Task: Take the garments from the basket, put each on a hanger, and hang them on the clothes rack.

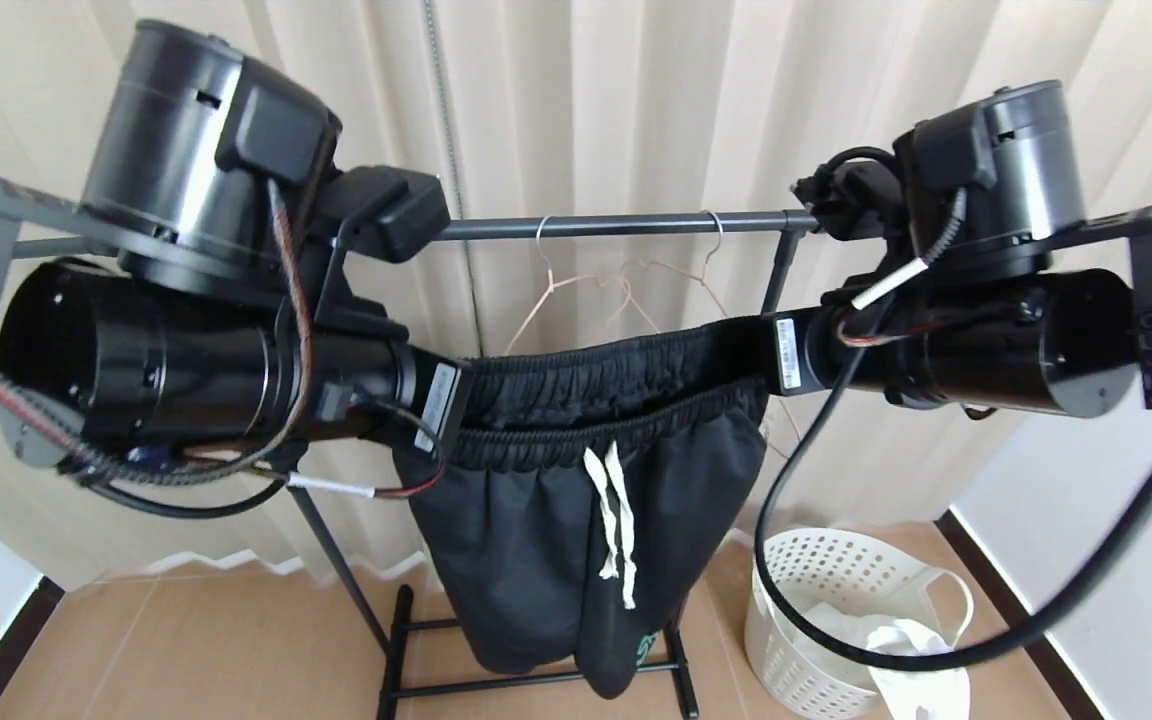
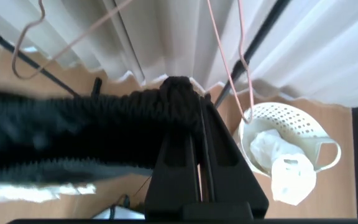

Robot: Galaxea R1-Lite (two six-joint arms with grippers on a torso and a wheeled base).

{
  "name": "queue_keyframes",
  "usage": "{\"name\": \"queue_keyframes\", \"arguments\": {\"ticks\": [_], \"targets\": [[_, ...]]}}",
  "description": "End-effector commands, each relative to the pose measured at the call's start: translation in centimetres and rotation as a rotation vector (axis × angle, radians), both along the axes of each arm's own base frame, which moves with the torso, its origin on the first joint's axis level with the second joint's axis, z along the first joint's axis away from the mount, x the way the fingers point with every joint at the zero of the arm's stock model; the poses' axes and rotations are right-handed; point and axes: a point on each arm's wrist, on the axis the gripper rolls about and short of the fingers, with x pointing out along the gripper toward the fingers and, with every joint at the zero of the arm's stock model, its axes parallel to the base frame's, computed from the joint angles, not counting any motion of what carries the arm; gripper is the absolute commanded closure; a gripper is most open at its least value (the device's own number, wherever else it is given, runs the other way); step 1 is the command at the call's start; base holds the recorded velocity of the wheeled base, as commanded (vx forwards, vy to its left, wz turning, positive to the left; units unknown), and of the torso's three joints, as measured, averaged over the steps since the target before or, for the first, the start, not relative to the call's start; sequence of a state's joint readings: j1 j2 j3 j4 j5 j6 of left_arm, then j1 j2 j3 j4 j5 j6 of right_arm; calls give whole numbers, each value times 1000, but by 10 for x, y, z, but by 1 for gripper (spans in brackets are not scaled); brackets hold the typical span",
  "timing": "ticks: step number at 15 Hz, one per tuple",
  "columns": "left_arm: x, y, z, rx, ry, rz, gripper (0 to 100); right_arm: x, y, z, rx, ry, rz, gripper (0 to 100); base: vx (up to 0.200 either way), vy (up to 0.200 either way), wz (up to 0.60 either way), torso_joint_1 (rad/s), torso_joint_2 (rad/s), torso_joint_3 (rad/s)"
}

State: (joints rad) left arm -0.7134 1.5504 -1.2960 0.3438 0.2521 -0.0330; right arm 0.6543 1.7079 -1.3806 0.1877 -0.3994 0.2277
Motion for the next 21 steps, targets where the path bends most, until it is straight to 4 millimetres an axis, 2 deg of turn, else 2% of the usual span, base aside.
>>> {"name": "queue_keyframes", "arguments": {"ticks": [1,2,4,7,8,9,12,14,15,16,19,21], "targets": [[-29,8,-14,27,36,-53,100,33,23,-16,-14,20,-4,100,0,0,0,0,0,0],[-35,3,-29,46,85,-69,100,43,32,-16,4,8,-8,100,0,0,0,0,0,0],[-47,-13,-41,-3,158,-76,100,56,42,-12,41,-13,-15,100,0,0,0,0,0,0],[-47,-49,-57,-84,273,-30,100,64,54,-7,74,-41,-7,100,0,0,0,0,0,0],[-40,-69,-62,-141,322,21,100,66,60,-7,88,-44,-2,100,0,0,0,0,0,0],[-36,-81,-65,-175,349,53,100,68,63,-8,94,-44,-3,100,0,0,0,0,0,0],[-27,-99,-58,-271,368,100,100,68,62,-7,139,-35,-24,100,0,0,0,0,0,0],[-26,-99,-57,-267,368,105,100,67,59,-8,165,-21,-47,100,0,0,0,0,0,0],[-25,-97,-57,-255,363,121,100,66,50,-9,172,-9,-72,100,0,0,0,0,0,0],[-20,-91,-58,-233,343,166,100,56,39,-10,159,9,-80,100,0,0,0,0,0,0],[7,-70,-56,-190,275,270,100,26,6,-10,137,41,-110,100,0,0,0,0,0,0],[41,-61,-49,-173,203,336,100,0,-20,-4,125,43,-127,100,0,0,0,0,0,0]]}}
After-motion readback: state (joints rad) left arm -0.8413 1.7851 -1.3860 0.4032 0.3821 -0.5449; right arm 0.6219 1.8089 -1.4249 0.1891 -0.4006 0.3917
